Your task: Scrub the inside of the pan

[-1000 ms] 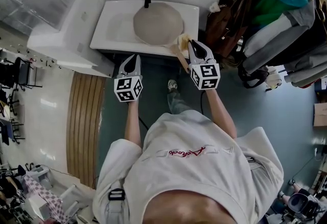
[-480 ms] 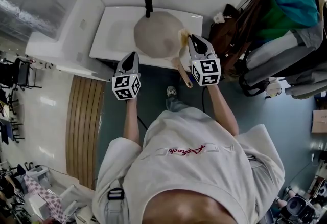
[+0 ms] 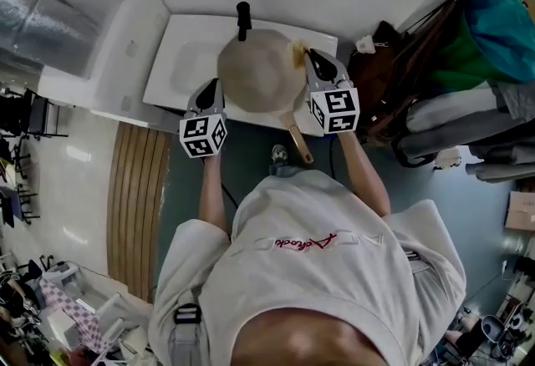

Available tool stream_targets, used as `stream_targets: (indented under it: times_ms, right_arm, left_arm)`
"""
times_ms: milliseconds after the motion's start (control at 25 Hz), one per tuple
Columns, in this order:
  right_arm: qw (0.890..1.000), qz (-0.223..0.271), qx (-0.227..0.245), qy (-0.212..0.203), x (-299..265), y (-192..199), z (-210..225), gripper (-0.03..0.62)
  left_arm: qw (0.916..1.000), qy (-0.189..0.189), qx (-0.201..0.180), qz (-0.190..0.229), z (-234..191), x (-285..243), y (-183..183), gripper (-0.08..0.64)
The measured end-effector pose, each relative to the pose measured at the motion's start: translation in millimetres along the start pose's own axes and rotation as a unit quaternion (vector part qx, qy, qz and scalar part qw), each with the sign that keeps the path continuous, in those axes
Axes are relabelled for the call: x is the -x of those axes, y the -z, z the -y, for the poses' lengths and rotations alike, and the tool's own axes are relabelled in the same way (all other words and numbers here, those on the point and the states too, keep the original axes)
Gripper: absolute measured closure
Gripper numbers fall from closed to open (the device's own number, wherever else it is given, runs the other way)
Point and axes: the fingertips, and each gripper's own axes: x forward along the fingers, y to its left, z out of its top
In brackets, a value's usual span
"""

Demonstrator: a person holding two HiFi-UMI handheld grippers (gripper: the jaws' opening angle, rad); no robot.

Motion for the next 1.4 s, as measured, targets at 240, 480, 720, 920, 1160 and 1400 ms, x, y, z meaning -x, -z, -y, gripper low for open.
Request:
stream_targets:
  times_ms: [240,480,720,920,1160,1400]
  right_arm:
    - [1.000,-0.011,-0.011,-0.016,-32,7,7,0.566]
    - [0.999,-0.026,-0.026,-0.030,-58,22,12,0.566]
    - [0.998,-0.045,-0.033,-0.034,-77,37,12,0.566]
    - [0.997,-0.063,-0.032,-0.036,-95,48,9,0.566]
    - [0.995,-0.089,-0.026,-0.029,-124,65,2,0.566]
    - [0.993,-0.113,-0.025,-0.021,-145,82,-6,0.566]
  left_arm:
    - [0.9998,-0.011,0.004,-0.013,-12,-33,-3,0.560]
    - [0.9993,-0.025,0.010,-0.028,-25,-58,4,0.560]
    - [0.9980,-0.033,0.015,-0.052,-40,-67,24,0.560]
    - [0.9968,-0.033,0.024,-0.069,-56,-77,40,0.560]
    - [0.9954,-0.017,0.035,-0.087,-76,-97,56,0.560]
    - [0.9930,0.001,0.041,-0.111,-89,-112,74,0.560]
